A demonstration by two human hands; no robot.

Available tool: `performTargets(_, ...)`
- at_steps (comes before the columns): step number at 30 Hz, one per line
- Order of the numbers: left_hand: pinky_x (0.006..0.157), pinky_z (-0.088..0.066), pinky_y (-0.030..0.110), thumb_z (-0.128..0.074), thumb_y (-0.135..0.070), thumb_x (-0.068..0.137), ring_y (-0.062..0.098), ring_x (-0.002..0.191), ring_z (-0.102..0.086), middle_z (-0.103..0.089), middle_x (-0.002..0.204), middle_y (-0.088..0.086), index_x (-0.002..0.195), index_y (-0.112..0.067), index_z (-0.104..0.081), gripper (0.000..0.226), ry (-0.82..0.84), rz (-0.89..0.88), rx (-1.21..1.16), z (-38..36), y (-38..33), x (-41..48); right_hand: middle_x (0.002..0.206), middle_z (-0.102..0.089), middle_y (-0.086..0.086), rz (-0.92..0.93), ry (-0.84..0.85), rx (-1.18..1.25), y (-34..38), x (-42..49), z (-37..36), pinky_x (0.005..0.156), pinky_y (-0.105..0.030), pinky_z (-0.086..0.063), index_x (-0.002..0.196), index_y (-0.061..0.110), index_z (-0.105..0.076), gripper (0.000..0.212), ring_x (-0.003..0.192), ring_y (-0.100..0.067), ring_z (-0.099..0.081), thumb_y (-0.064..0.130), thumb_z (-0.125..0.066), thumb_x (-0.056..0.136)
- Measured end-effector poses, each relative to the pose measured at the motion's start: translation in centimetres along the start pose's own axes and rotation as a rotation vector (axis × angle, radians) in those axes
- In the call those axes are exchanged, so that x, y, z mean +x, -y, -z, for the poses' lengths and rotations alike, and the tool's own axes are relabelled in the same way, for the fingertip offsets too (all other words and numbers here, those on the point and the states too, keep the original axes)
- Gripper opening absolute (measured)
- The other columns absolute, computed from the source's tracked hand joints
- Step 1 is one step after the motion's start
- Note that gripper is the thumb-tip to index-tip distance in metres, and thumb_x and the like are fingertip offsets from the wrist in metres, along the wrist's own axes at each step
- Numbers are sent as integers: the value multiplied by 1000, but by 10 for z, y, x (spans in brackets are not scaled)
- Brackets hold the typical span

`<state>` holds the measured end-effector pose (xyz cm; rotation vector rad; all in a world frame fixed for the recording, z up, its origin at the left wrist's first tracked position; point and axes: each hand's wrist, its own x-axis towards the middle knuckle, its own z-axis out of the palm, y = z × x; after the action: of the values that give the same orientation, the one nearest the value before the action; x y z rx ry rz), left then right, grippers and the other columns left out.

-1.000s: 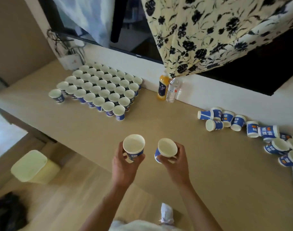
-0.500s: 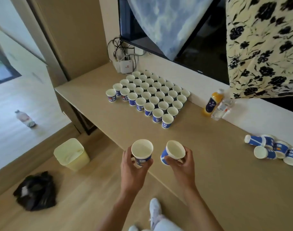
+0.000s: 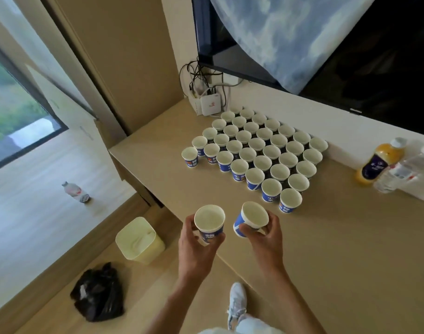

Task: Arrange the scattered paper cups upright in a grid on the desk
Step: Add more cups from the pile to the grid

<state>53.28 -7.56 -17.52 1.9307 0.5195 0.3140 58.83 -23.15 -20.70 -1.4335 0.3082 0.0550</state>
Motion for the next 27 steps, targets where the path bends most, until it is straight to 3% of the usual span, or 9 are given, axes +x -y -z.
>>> performTargets(8, 79, -55, 36, -90, -27, 71, 4, 98, -59, -62, 106, -14, 118, -30, -54, 59, -32, 72, -32, -16, 2, 112, 110, -70, 0, -25, -11, 1, 8, 52, -47, 75, -20, -55, 115, 17, -60, 58, 93, -6, -69, -3, -87, 68)
performTargets(14, 79, -51, 31, -91, -23, 69, 5, 96, -59, -61, 108, -11, 114, -30, -53, 59, 20, 92, -23, -29, 31, 184, 111, -69, -3, -58, -105, -21, -4, 69, -74, 75, -25, -57, 115, 20, -59, 65, 89, -8, -70, 15, -87, 57)
performTargets(18, 73, -43, 18, -90, -18, 68, -3, 91, -55, -52, 111, -5, 114, -34, -51, 62, 106, 95, 4, -39, 57, 223, 111, -71, -1, -69, -204, -54, -11, 85, -92, 81, -30, -58, 116, 24, -59, 65, 99, -18, -71, 22, -89, 58)
performTargets(21, 77, -44, 24, -89, -15, 69, -7, 89, -53, -49, 110, -5, 114, -36, -50, 64, 162, 122, 8, -45, 77, 249, 109, -71, -1, -73, -285, -54, -17, 92, -114, 76, -23, -56, 115, 21, -59, 62, 95, -15, -71, 13, -89, 60)
performTargets(27, 79, -44, 30, -87, -9, 64, 10, 84, -53, -49, 108, 1, 119, -20, -57, 64, 226, 128, 32, -59, 112, 284, 107, -70, 0, -87, -351, -80, -34, 99, -148, 75, -22, -56, 113, 22, -59, 60, 95, -14, -70, 0, -90, 66)
